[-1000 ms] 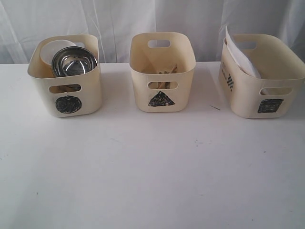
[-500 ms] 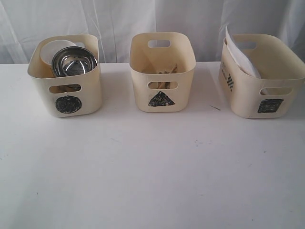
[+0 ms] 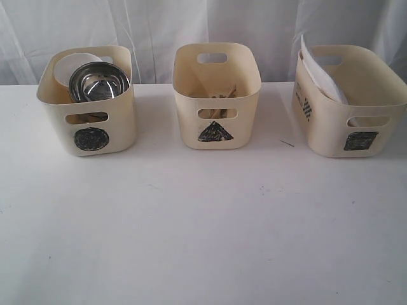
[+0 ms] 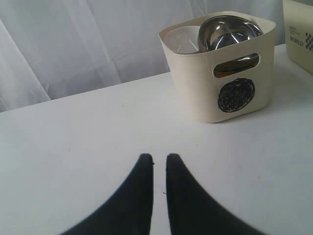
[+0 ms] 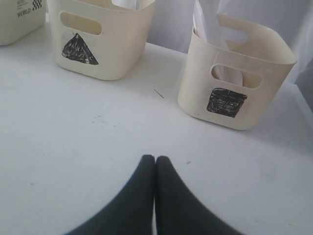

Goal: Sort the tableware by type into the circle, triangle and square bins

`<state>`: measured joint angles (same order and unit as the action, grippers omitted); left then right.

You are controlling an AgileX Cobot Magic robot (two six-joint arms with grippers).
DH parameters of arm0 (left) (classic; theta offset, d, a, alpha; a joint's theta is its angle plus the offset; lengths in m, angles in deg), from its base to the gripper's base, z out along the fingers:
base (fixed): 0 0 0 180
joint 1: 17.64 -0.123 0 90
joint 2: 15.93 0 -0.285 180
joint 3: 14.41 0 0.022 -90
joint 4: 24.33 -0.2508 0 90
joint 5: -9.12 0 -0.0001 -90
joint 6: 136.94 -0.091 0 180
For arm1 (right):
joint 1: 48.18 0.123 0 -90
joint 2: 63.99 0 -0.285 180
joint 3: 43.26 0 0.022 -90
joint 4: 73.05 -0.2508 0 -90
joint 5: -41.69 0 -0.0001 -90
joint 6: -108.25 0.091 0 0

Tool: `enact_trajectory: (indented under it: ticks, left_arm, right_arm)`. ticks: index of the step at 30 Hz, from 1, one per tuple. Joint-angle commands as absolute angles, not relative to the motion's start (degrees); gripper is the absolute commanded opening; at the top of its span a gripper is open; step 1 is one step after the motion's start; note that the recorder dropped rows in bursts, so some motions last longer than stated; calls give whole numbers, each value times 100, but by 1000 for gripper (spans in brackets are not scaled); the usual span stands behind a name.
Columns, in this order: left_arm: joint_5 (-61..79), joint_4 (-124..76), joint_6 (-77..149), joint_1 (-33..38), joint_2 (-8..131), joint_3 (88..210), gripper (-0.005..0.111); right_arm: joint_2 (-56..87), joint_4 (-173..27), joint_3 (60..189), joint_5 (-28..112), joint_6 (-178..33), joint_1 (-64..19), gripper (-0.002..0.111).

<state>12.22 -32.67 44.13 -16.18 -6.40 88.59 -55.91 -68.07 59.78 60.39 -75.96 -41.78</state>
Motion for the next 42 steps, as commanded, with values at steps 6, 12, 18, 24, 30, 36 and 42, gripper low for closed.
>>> enact_trajectory:
  ticks: [6, 12, 18, 24, 30, 36, 42]
  left_arm:
    - [1208, -3250, 4403, -1641, -682, 8838, 17]
    - [1208, -3250, 4403, -1641, -682, 8838, 17]
    - [1208, -3250, 4403, -1641, -682, 8838, 17]
    - [1208, -3250, 4403, -1641, -682, 8838, 17]
    - [1208, -3250, 4403, -1641, -682, 8838, 17]
    - [1208, -3250, 4403, -1641, -682, 8838, 17]
    - [1208, -3250, 4403, -1641, -682, 8838, 17]
  right_arm:
    - [-5620, -7134, 5953, 5906, -7554, -4191, 0]
    - [-5620, -7436, 5953, 5550, -7531, -4191, 0]
    - [-5620, -7918, 5953, 5365, -7531, -4191, 0]
    - [-5620, -8153, 5953, 5365, -7583, -4191, 0]
    - [-5620, -7988, 5953, 5343, -7602, -4191, 0]
    - [-5620, -7561, 5953, 5280, -7602, -4191, 0]
    - [-5620, -7428, 5953, 5280, -7447, -4191, 0]
